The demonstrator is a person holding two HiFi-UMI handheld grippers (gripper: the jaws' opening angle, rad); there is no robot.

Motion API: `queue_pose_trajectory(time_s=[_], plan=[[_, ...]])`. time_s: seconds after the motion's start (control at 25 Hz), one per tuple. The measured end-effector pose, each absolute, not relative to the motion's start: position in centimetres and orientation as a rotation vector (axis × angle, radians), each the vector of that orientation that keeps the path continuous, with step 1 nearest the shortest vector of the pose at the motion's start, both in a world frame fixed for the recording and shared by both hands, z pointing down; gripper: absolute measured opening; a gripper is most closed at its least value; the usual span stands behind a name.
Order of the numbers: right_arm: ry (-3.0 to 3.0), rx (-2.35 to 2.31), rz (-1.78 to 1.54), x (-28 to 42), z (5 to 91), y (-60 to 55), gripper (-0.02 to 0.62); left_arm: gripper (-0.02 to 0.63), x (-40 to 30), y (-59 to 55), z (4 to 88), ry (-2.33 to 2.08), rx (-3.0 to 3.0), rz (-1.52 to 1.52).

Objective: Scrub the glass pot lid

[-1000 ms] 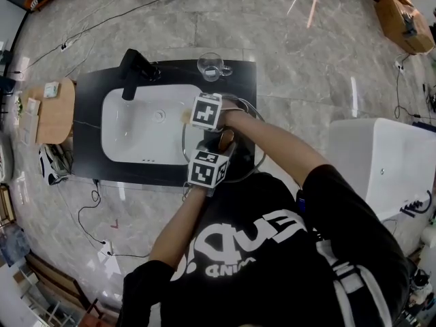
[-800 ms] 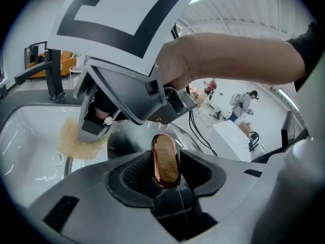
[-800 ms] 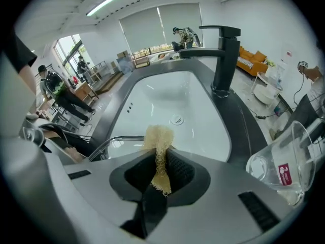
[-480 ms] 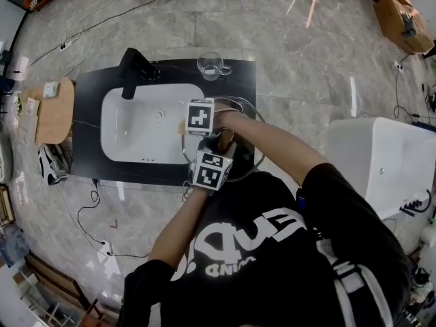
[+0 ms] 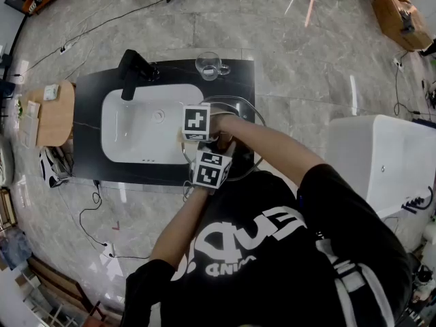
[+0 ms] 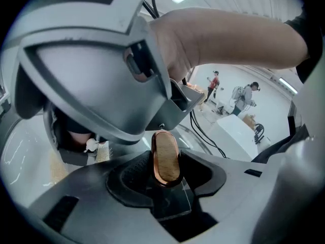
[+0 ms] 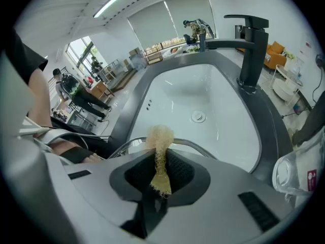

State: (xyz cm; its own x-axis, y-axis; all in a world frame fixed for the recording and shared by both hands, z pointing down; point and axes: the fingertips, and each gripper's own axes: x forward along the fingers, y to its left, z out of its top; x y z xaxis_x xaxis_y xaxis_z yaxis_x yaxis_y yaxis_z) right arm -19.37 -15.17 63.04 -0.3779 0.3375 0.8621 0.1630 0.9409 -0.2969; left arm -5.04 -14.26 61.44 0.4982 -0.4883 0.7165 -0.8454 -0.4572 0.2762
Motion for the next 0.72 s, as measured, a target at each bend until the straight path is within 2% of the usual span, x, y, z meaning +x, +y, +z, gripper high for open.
queue_pose_trajectory(time_s=[0.28, 0.72], plan=[[-1.985, -0.344, 0.335, -19.2, 63.1, -14.8, 0.048, 0.190, -5.0, -14.3, 61.8, -1.093, 2.128, 0.739], [-2.083, -0.230, 0.338, -19.1, 61.3, -16.5, 0.048, 0.190, -5.0, -14.4, 61.4, -1.081, 2.151, 0.784]])
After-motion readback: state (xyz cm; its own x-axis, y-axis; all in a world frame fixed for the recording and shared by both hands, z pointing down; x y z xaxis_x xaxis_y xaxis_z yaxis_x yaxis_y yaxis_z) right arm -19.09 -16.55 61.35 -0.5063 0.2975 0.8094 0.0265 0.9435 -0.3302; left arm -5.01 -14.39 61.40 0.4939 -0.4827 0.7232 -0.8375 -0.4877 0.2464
